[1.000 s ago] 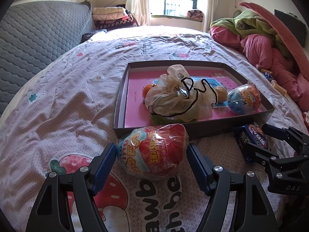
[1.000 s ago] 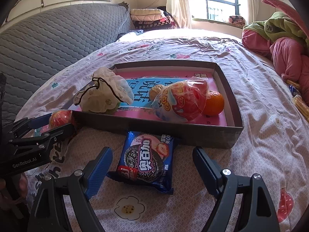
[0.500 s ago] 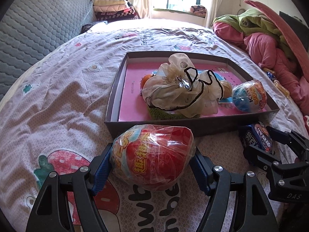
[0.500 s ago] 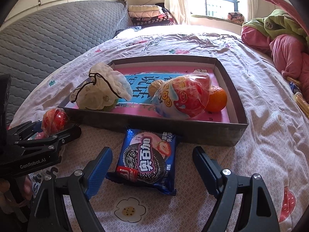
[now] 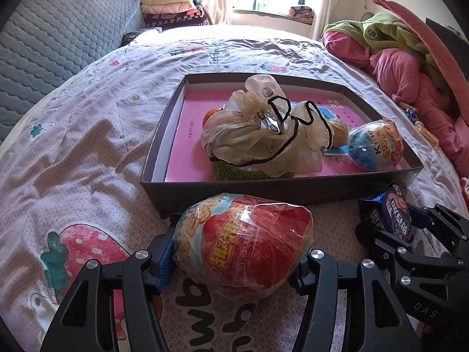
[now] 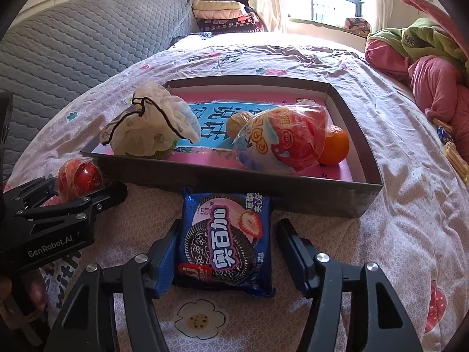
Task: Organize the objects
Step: 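Close the left gripper on the wrapped egg while the right gripper closes on the cookie pack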
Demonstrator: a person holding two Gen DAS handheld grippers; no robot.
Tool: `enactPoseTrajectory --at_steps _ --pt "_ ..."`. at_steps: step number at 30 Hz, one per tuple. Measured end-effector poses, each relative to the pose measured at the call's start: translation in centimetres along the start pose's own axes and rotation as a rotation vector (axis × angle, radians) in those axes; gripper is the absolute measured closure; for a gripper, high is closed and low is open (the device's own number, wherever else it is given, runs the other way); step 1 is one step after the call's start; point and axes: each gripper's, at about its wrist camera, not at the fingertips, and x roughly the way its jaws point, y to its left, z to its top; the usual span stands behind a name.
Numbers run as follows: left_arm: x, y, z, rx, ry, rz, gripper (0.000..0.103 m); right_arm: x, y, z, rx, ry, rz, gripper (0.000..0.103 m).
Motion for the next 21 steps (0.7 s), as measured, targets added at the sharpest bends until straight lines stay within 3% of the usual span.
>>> enactPoseTrajectory --at_steps 4,11,21 --pt "-0.1 -0.4 -0.1 0.014 -0.002 -0.011 0.042 -0.1 0.1 0.0 -0.006 -0.003 0.010 0.050" --pt "-0.9 -0.4 0.0 -0.006 -0.012 -0.056 0.042 -0.4 0.4 0.0 -0.023 -0.007 0.010 0.051" --pt "-4.4 -0.5 1.4 0.003 -0.156 -0.041 0.042 -2.6 1.1 0.9 -0.069 -0.116 -0.003 0.052"
